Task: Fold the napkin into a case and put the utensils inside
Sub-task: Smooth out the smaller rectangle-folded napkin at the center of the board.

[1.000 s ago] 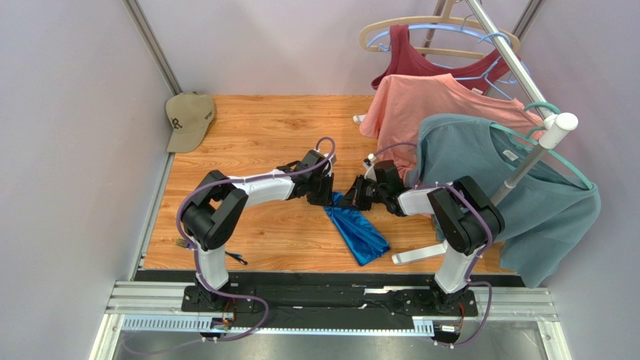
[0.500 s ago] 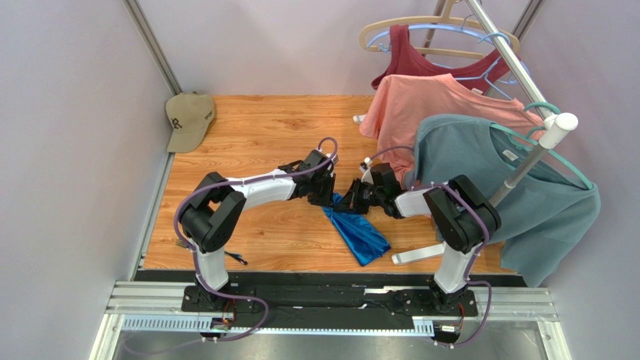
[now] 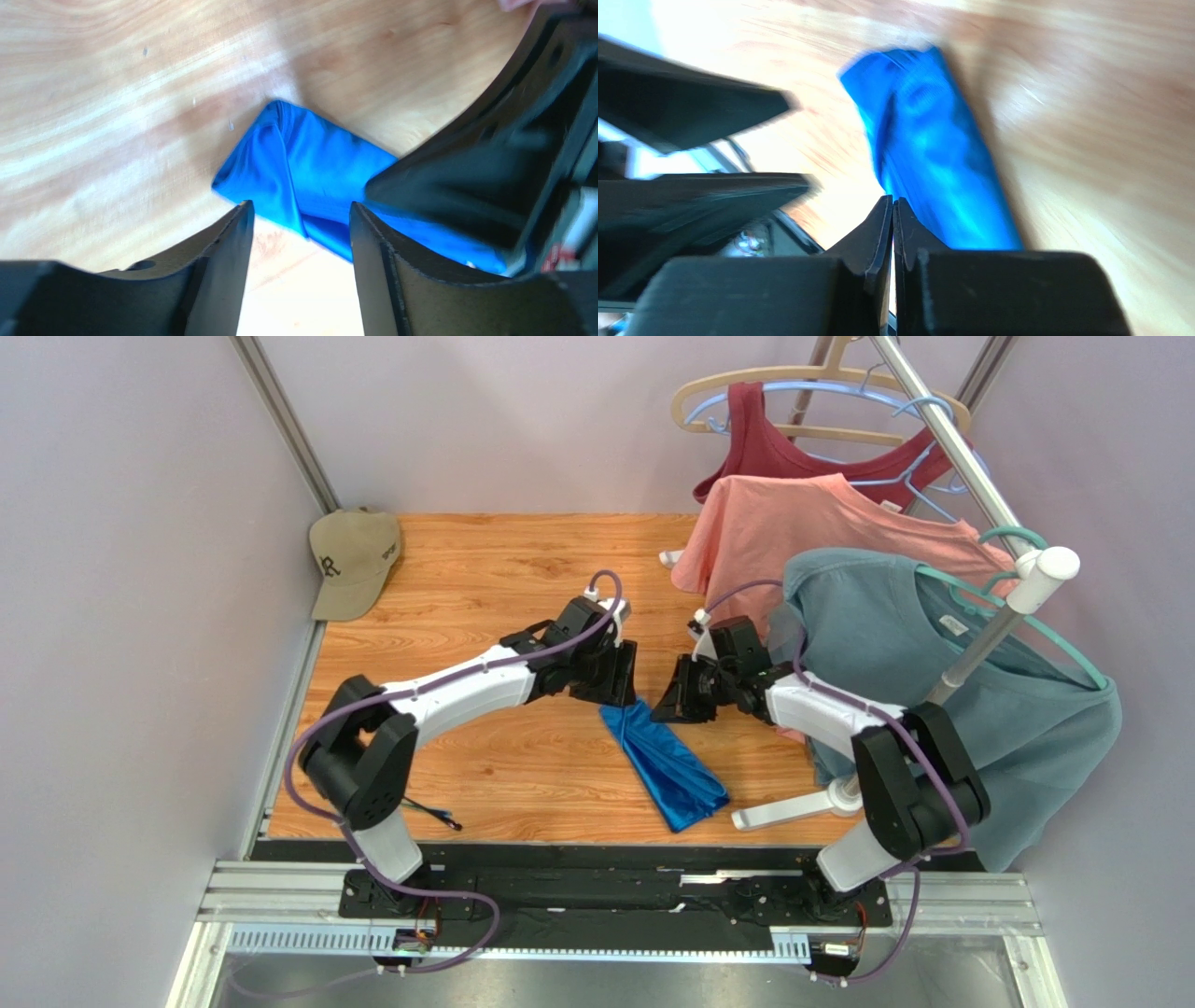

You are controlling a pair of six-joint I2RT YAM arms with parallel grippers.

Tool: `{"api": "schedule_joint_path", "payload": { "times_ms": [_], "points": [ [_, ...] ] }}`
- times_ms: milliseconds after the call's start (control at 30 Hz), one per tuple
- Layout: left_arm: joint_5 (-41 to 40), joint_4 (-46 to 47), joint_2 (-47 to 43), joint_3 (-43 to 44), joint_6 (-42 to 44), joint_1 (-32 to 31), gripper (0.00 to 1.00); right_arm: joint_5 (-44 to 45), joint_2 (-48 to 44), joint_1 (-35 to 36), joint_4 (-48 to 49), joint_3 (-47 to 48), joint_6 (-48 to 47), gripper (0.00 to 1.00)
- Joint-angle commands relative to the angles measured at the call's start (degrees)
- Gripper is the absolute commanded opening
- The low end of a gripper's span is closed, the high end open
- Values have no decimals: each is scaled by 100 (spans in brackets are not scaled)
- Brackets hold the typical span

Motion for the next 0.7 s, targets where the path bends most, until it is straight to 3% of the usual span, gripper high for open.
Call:
{"api": "schedule_joint_path", "payload": {
  "times_ms": [0, 67, 100, 133, 167, 333, 467, 667],
  "points": [
    [120, -32, -988, -625, -239, -33, 61, 733, -688, -122, -1507, 138, -823, 7],
    [600, 345, -1304, -1039, -459, -41, 51, 1322, -917, -122, -1902, 60, -1044, 11],
    [787, 521, -1384, -1476, -713, -102, 44, 1480, -1153, -122, -1974, -80, -1105, 17],
    [910, 853, -1455, -1698, -855, -147, 33, 1760, -1242, -122, -2053, -125, -1158, 20],
    [1094, 1013, -1551, -1900, -1004, -217, 30, 1859, -1321, -113, -2201, -169, -1237, 22],
    [1220, 1953, -1763, -2701, -1831, -884, 9, 2185, -1638, -122, -2422, -503, -1386, 22],
    [1167, 2640, -1790, -2816, -2279, -1297, 1, 2254, -1718, -104, -2509, -565, -1238, 18],
    [1131, 2965, -1168, -2597, -2552, -1430, 0, 2248, -2086, -34, -2476, -819, -895, 15]
  ]
}}
